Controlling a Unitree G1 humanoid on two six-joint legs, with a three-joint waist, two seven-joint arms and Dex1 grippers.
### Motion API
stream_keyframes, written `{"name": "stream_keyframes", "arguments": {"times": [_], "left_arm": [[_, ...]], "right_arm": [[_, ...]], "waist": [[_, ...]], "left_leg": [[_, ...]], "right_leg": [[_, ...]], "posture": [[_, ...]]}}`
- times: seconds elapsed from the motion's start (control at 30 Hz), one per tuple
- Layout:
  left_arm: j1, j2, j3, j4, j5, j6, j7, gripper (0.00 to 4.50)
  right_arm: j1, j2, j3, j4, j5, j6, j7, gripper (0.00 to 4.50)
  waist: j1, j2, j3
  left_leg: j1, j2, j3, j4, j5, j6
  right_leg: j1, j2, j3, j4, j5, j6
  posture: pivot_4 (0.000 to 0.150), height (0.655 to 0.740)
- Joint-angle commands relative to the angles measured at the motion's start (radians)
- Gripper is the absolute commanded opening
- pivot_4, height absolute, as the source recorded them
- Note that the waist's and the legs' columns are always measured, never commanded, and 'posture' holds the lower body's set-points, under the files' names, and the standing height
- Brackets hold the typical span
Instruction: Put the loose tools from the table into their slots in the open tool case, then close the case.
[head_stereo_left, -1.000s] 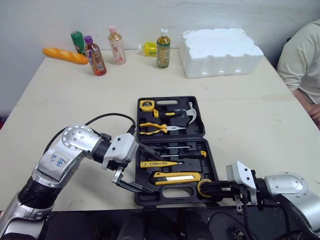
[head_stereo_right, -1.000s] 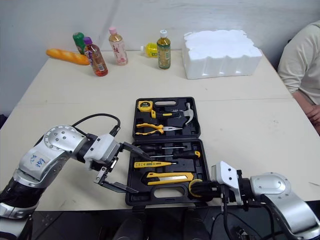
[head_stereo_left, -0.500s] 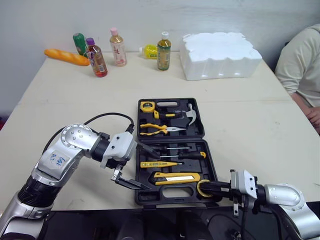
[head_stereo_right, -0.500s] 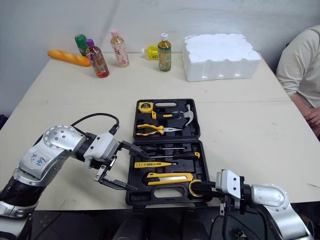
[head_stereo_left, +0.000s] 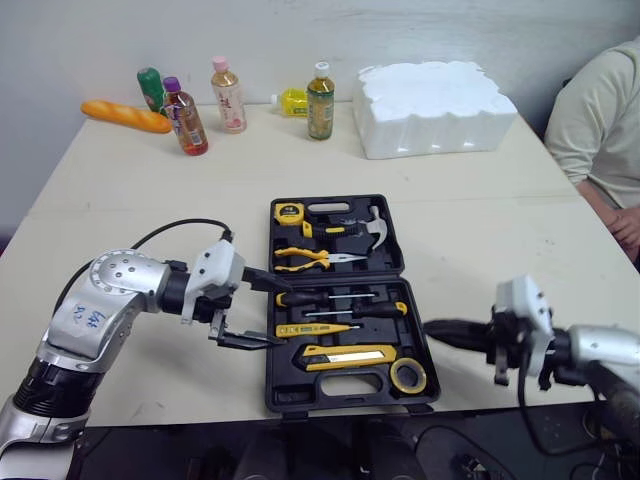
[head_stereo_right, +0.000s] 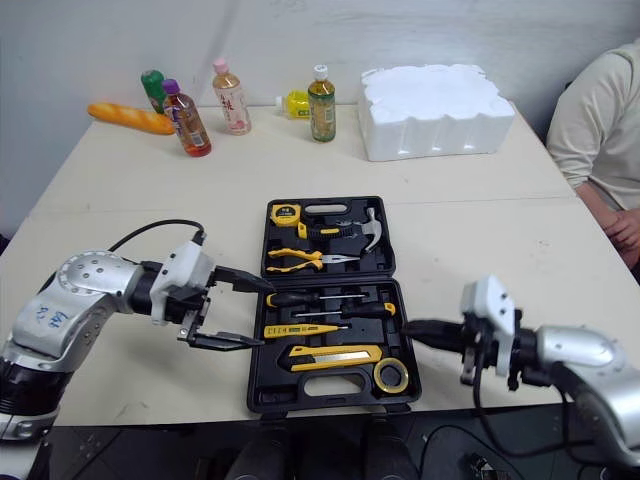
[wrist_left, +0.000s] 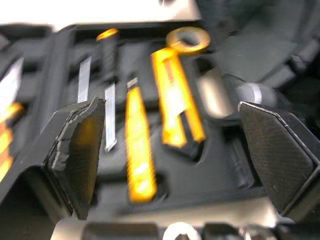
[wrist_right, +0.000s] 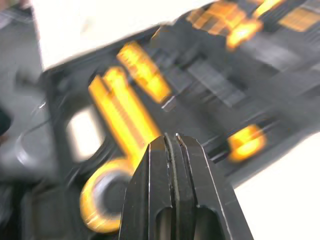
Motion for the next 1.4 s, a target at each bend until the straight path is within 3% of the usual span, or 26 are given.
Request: {"name": "stream_keyframes", "arguments": {"times": [0.03,0.13,0.23,0.27,0.37,0.8,1.4], "left_arm": [[0.027,0.040,0.053,0.130,0.077,-0.072,0.026,2.86],[-0.003,0.026,0.009,0.222,0.166,-0.103,0.080,1.63],[-0.031,-0.008,-0.028,0.262,0.220,-0.110,0.115,0.18],[-0.045,-0.029,-0.040,0.280,0.234,-0.111,0.132,0.08],[-0.090,-0.087,-0.069,0.332,0.284,-0.117,0.184,0.08],[-0.214,-0.265,-0.128,0.421,0.320,-0.077,0.223,0.08],[-0.263,-0.280,-0.113,0.558,0.384,-0.155,0.259,0.08]], "right_arm": [[-0.092,-0.050,-0.016,0.086,-0.054,0.040,-0.021,0.00],[-0.211,-0.050,0.113,0.229,-0.234,0.019,-0.080,0.00],[-0.286,-0.016,0.195,0.295,-0.316,-0.007,-0.077,0.00],[-0.307,-0.001,0.221,0.312,-0.340,-0.015,-0.075,0.00],[-0.366,0.046,0.275,0.368,-0.402,-0.034,-0.081,0.00],[-0.594,0.225,0.373,0.533,-0.548,-0.050,-0.084,0.00],[-0.558,0.218,0.330,0.494,-0.553,-0.013,-0.079,0.00]], "waist": [[-0.006,0.001,0.001],[-0.007,0.001,0.001],[-0.004,0.001,0.001],[-0.004,0.001,0.001],[-0.004,0.001,0.001],[-0.005,0.001,0.001],[-0.003,0.001,0.001]], "left_leg": [[-0.001,-0.001,0.000,0.000,0.000,0.000],[-0.003,-0.001,0.001,0.000,0.000,0.000],[-0.007,-0.005,0.000,0.000,0.001,0.001],[-0.011,-0.005,0.000,0.001,0.001,0.002],[-0.020,-0.009,0.004,0.003,0.003,0.004],[-0.019,-0.010,0.010,0.004,0.005,0.006],[-0.019,-0.011,0.010,0.004,0.005,0.006]], "right_leg": [[-0.001,0.000,0.000,0.000,0.000,0.000],[-0.003,0.000,0.000,-0.001,0.000,0.000],[-0.006,-0.004,0.000,-0.001,0.001,0.002],[-0.010,-0.004,-0.001,0.000,0.001,0.002],[-0.020,-0.004,-0.003,0.003,0.004,0.007],[-0.020,-0.002,-0.003,0.004,0.007,0.012],[-0.020,-0.003,-0.004,0.007,0.007,0.012]], "posture": [[0.150,0.7383],[0.150,0.7383],[0.150,0.7383],[0.150,0.7383],[0.150,0.7383],[0.150,0.7383],[0.150,0.7383]]}}
